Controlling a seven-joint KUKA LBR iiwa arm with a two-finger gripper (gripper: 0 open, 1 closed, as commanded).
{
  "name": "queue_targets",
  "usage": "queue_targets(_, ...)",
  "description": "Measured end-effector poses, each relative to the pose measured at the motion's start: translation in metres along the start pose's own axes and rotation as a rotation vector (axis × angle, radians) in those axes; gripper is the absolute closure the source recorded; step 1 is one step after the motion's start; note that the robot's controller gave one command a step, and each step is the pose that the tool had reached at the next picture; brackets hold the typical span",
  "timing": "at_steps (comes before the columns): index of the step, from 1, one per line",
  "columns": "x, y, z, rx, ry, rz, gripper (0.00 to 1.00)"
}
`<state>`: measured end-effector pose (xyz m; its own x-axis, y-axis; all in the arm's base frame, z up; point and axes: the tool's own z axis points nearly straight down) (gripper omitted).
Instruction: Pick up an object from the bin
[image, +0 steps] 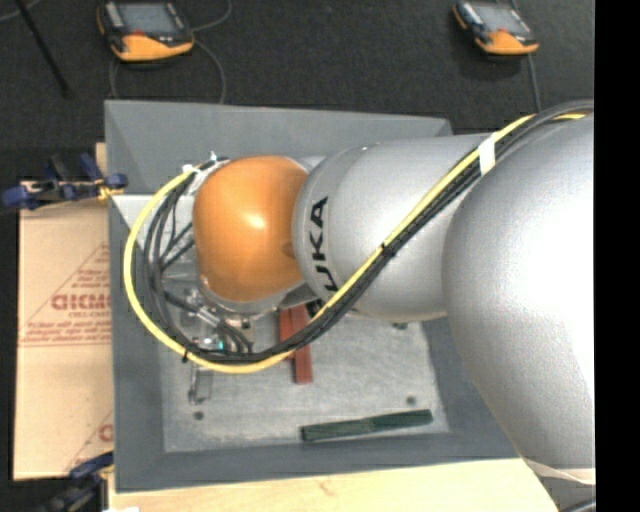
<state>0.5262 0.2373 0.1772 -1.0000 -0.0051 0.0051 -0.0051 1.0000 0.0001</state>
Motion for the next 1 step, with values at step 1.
queue_targets(1, -0.0537, -0.0577, 0.1094, 0.004, -0.004, -0.234, 0.0)
